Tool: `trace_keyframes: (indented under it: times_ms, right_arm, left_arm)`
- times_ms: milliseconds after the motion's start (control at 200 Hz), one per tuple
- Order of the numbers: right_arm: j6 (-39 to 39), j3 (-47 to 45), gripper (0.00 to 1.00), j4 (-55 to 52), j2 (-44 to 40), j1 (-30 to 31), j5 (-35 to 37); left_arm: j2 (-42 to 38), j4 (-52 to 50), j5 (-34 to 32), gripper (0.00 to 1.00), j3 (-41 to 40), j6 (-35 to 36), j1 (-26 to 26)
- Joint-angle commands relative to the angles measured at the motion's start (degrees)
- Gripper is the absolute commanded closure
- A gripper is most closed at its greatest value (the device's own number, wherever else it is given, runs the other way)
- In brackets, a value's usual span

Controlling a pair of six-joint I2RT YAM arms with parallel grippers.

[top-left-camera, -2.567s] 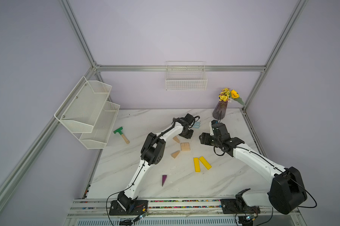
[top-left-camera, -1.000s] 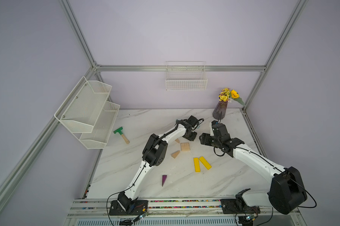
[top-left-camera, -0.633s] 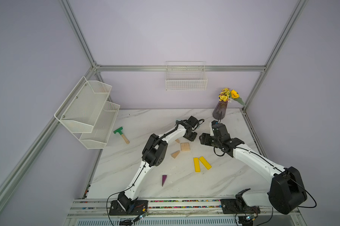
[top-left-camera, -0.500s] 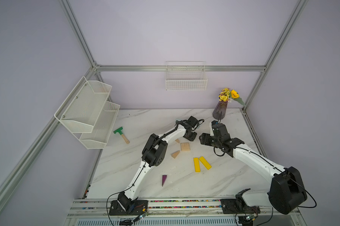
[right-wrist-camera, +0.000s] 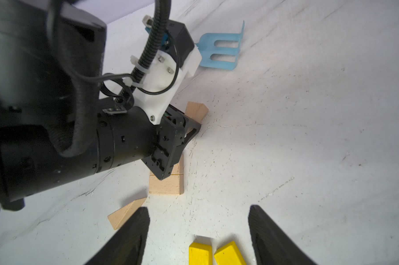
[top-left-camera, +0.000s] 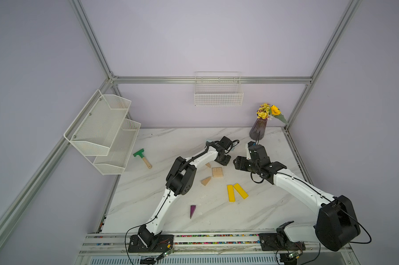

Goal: Assemble a small pinwheel with building blocks
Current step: Assemble the building block at the center of the board.

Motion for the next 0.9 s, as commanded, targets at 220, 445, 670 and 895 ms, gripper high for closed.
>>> trace_keyframes:
  times_ms: [220, 445, 670, 895]
  right_arm:
    - [-1.7, 2.5, 0.28, -0.6, 0.4, -0.4, 1.7]
    - [-4.4, 5.7, 0.27, -3.0, 0.3, -0.7, 3.0]
    - [-13.2, 8.4, 0.28, -3.4, 2.4, 2.2, -0.8]
    - [-31.5, 10.0, 0.28, -3.3, 7.5, 15.9, -3.6]
  left_arm:
    - [-5.7, 0.8, 1.8, 0.44, -3.5, -2.6, 0.9]
    - [-12.4, 4.8, 1.9, 0.34, -6.3, -6.5, 2.8]
    - [-24.6, 9.6, 2.4, 0.31, -12.9, -10.1, 5.9]
    - [-42.6, 10.6, 0.1, 0.25, -29.4, -16.0, 12.5]
